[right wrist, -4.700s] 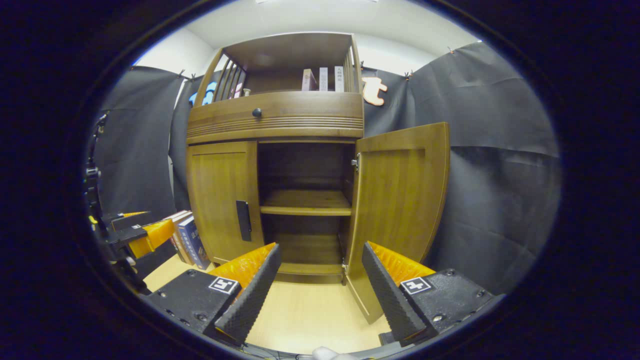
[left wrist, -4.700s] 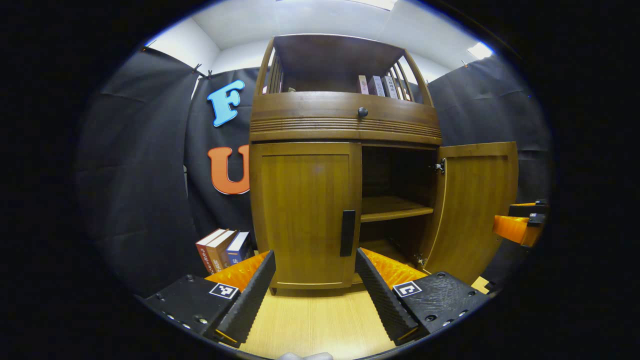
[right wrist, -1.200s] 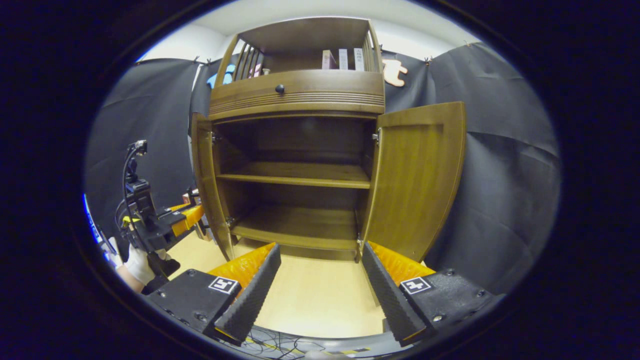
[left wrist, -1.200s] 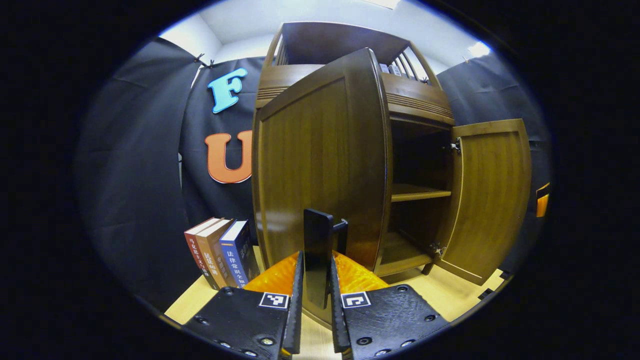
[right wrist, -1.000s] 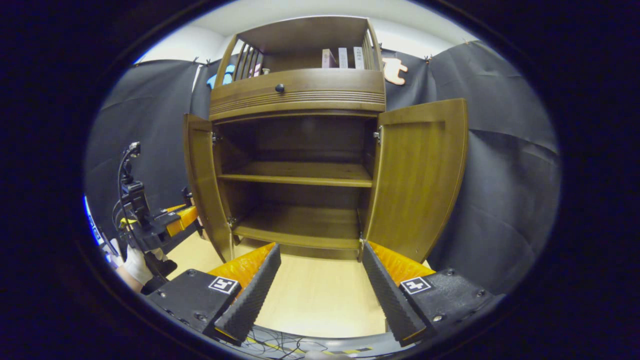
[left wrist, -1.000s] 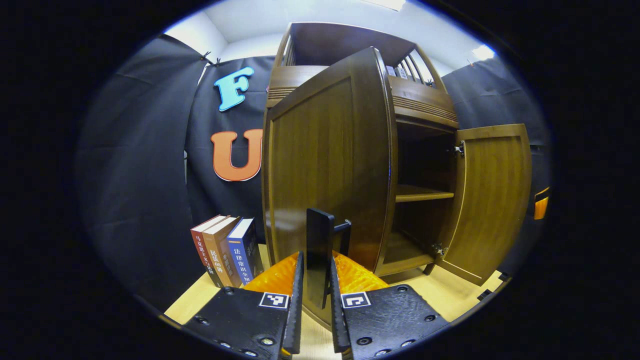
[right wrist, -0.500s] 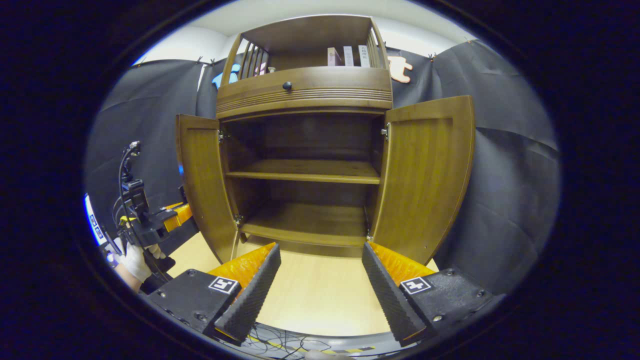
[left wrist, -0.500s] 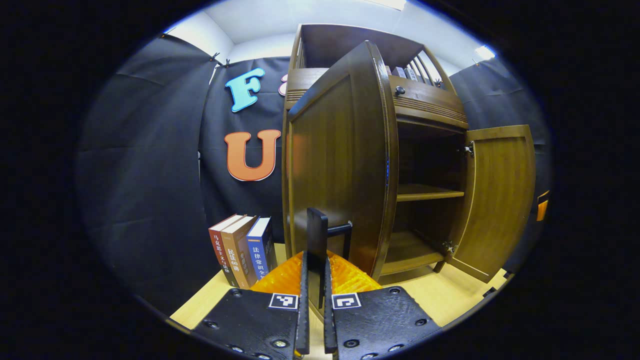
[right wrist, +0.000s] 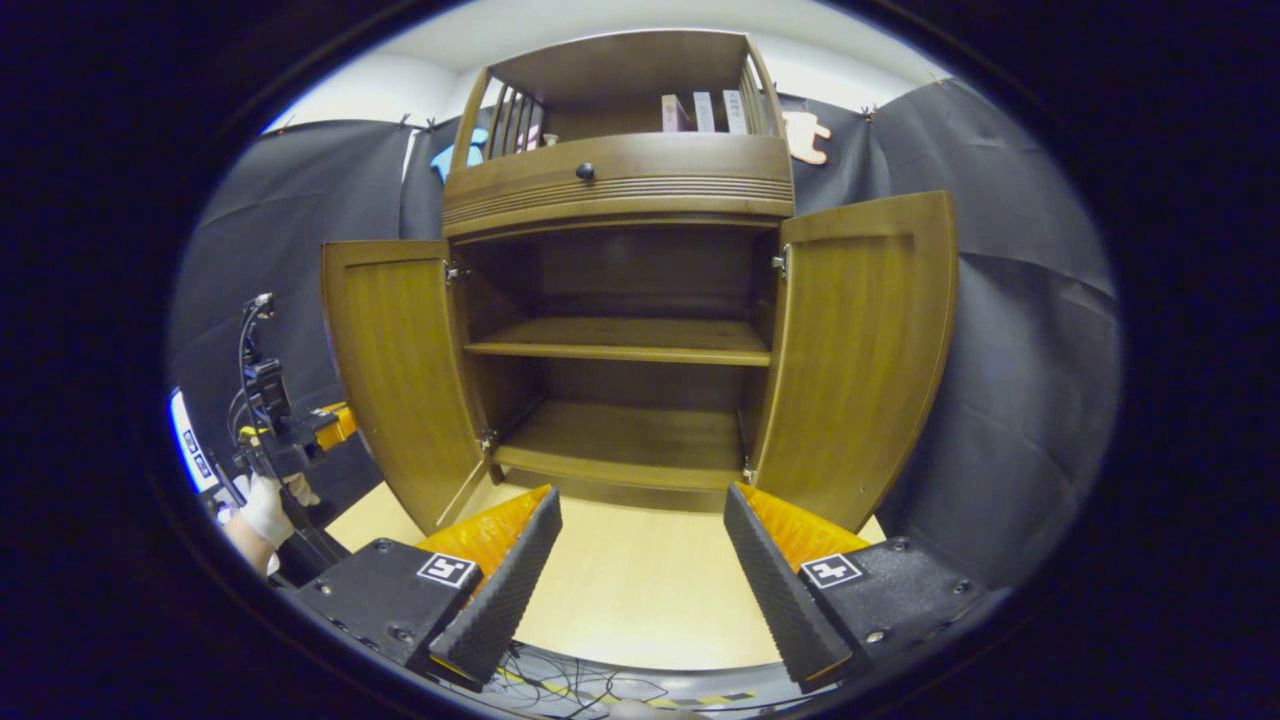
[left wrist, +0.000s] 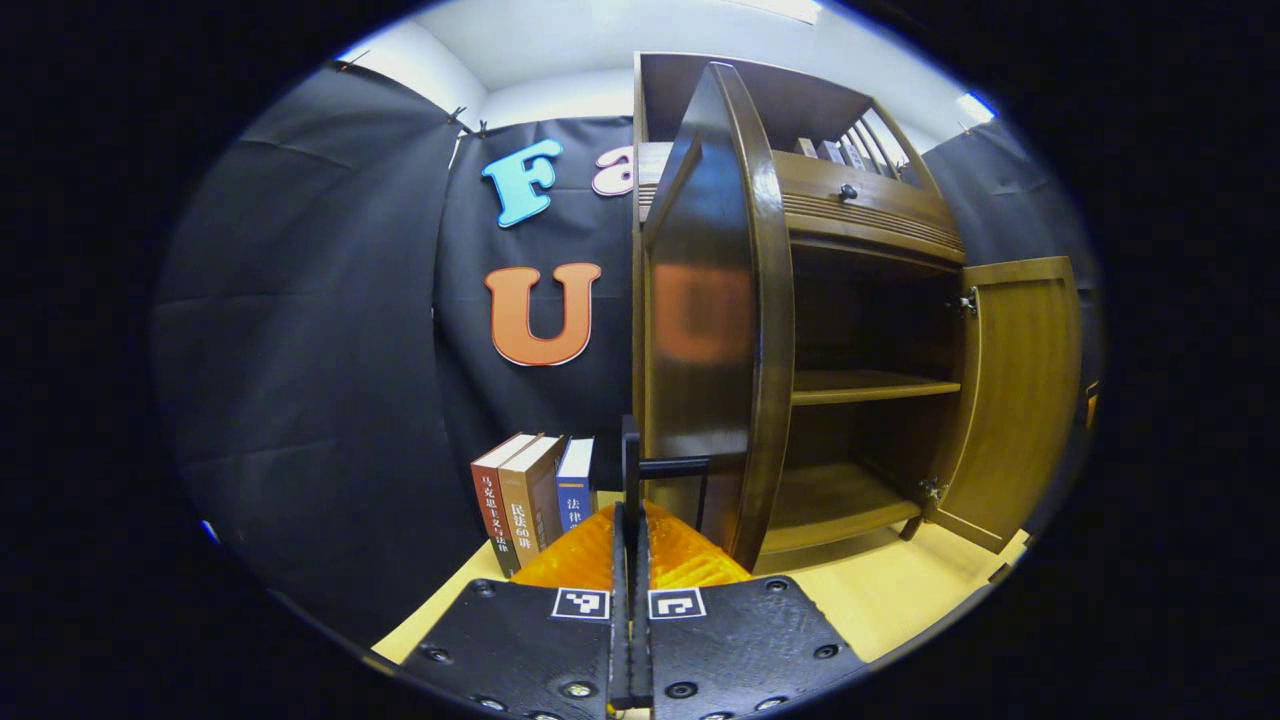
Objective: Open the right door of the double-door shoe cabinet with the right hand, and open the left door with the left hand.
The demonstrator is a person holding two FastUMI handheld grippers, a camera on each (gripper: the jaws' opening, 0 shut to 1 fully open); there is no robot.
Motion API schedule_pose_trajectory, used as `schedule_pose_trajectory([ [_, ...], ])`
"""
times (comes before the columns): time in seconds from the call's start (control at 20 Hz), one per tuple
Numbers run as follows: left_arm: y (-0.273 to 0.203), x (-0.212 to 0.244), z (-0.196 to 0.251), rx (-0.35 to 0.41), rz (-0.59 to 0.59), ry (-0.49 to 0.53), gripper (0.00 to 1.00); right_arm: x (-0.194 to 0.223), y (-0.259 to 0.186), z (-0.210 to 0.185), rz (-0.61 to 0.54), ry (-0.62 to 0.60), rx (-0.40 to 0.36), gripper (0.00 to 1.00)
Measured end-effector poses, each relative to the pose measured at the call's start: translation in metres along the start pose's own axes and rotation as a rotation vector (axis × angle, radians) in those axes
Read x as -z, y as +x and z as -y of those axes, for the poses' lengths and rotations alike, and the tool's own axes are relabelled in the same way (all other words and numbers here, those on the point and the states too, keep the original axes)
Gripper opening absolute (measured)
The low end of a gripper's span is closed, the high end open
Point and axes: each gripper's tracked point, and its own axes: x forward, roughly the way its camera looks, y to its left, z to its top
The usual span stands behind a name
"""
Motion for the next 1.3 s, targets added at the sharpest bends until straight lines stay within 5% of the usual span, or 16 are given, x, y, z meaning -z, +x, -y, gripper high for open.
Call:
schedule_pose_trajectory([
  [0.7, 0.007, 0.002, -0.048, 0.234, -0.007, 0.004, 0.00, 0.007, 0.001, -0.019, -0.030, -0.019, -0.068, 1.00],
  [0.75, 0.007, 0.003, -0.049, 0.259, -0.013, -0.008, 0.11, 0.007, 0.000, -0.020, -0.031, -0.022, -0.070, 1.00],
  [0.8, 0.009, 0.005, -0.050, 0.276, -0.027, -0.024, 0.00, 0.006, 0.000, -0.020, -0.032, -0.024, -0.074, 1.00],
  [0.95, 0.010, 0.015, -0.058, 0.301, -0.071, -0.020, 0.06, 0.010, 0.000, -0.022, -0.037, -0.035, -0.082, 1.00],
  [1.15, 0.003, 0.024, -0.070, 0.275, -0.104, 0.023, 0.29, 0.012, -0.003, -0.021, -0.042, -0.034, -0.088, 1.00],
  [1.2, 0.000, 0.026, -0.074, 0.265, -0.106, 0.017, 0.42, 0.014, -0.003, -0.021, -0.044, -0.030, -0.090, 1.00],
  [1.25, -0.003, 0.028, -0.078, 0.260, -0.113, 0.010, 0.76, 0.015, -0.002, -0.021, -0.043, -0.024, -0.094, 1.00],
  [1.3, -0.007, 0.030, -0.082, 0.250, -0.124, 0.009, 0.82, 0.015, -0.002, -0.022, -0.043, -0.021, -0.093, 1.00],
])
